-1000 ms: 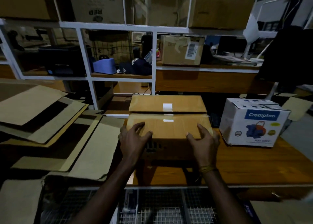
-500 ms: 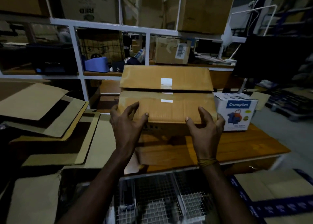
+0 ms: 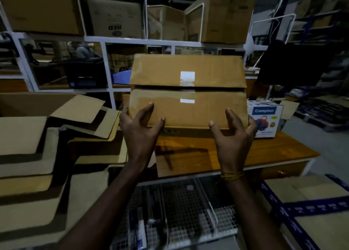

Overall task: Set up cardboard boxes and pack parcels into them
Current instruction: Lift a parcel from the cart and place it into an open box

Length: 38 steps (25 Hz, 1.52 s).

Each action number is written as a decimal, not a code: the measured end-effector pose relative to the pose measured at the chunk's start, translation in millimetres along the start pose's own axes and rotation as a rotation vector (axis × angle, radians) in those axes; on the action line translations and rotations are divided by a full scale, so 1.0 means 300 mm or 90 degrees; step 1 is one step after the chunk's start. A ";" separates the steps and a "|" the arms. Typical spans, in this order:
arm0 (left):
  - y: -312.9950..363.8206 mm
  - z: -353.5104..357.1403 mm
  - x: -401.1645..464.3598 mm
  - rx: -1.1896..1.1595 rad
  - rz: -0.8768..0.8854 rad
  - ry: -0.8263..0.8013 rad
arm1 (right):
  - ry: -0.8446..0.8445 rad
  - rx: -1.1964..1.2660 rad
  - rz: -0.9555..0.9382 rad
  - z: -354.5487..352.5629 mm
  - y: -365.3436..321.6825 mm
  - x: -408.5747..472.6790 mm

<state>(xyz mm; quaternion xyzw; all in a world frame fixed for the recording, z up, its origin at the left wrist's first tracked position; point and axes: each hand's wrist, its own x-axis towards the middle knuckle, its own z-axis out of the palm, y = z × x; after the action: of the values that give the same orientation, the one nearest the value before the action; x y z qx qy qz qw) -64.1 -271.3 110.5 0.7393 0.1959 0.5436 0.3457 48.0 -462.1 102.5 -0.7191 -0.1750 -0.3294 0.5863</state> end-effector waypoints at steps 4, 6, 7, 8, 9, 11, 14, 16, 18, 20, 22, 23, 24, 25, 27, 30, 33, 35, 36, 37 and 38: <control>0.005 -0.186 0.038 -0.005 0.024 0.025 | 0.017 0.064 -0.030 0.037 -0.141 -0.095; -0.001 -0.279 0.068 -0.007 0.033 0.042 | 0.017 0.076 -0.033 0.073 -0.222 -0.132; -0.003 -0.330 0.084 -0.008 0.041 0.047 | 0.017 0.083 -0.034 0.097 -0.264 -0.152; -0.010 -0.380 0.103 -0.008 0.050 0.051 | 0.017 0.092 -0.040 0.121 -0.306 -0.172; -0.025 -0.440 0.126 -0.006 0.060 0.058 | 0.019 0.106 -0.050 0.155 -0.353 -0.196; -0.069 -0.558 0.180 -0.002 0.077 0.079 | 0.021 0.139 -0.067 0.230 -0.446 -0.244; -0.156 -0.769 0.274 0.001 0.111 0.117 | 0.026 0.170 -0.092 0.376 -0.618 -0.340; -0.216 -0.915 0.342 0.008 0.126 0.142 | 0.024 0.203 -0.105 0.486 -0.737 -0.407; -0.285 -1.064 0.416 0.016 0.126 0.159 | 0.019 0.219 -0.112 0.602 -0.851 -0.474; -0.354 -1.209 0.491 0.035 0.125 0.172 | 0.006 0.239 -0.118 0.720 -0.961 -0.542; -0.410 -1.322 0.553 0.066 0.120 0.179 | -0.006 0.242 -0.116 0.819 -1.049 -0.596; -0.436 -1.369 0.580 0.078 0.115 0.182 | -0.016 0.240 -0.114 0.861 -1.087 -0.617; -0.463 -1.418 0.607 0.086 0.109 0.185 | -0.031 0.237 -0.109 0.904 -1.126 -0.639; -0.490 -1.459 0.633 0.094 0.105 0.185 | -0.048 0.230 -0.101 0.939 -1.159 -0.656; -0.542 -1.531 0.684 0.107 0.098 0.185 | -0.079 0.203 -0.088 1.002 -1.216 -0.689; -0.600 -1.601 0.744 0.130 0.055 0.164 | -0.125 0.187 -0.079 1.084 -1.267 -0.721; -0.649 -1.634 0.794 0.168 0.020 0.152 | -0.182 0.177 -0.065 1.153 -1.282 -0.724; -0.693 -1.646 0.838 0.189 0.006 0.130 | -0.209 0.144 -0.067 1.196 -1.282 -0.716; -0.716 -1.646 0.861 0.199 -0.005 0.117 | -0.210 0.109 -0.069 1.216 -1.281 -0.708; -0.739 -1.645 0.887 0.216 -0.022 0.103 | -0.208 0.066 -0.069 1.234 -1.282 -0.695; -0.760 -1.638 0.910 0.244 -0.035 0.093 | -0.211 0.026 -0.067 1.251 -1.280 -0.679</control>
<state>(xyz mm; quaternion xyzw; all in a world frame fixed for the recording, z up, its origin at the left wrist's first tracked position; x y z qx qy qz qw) -415.5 212.9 211.3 0.7447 0.3402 0.5388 0.1985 -243.1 21.6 207.7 -0.7412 -0.3137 -0.2327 0.5459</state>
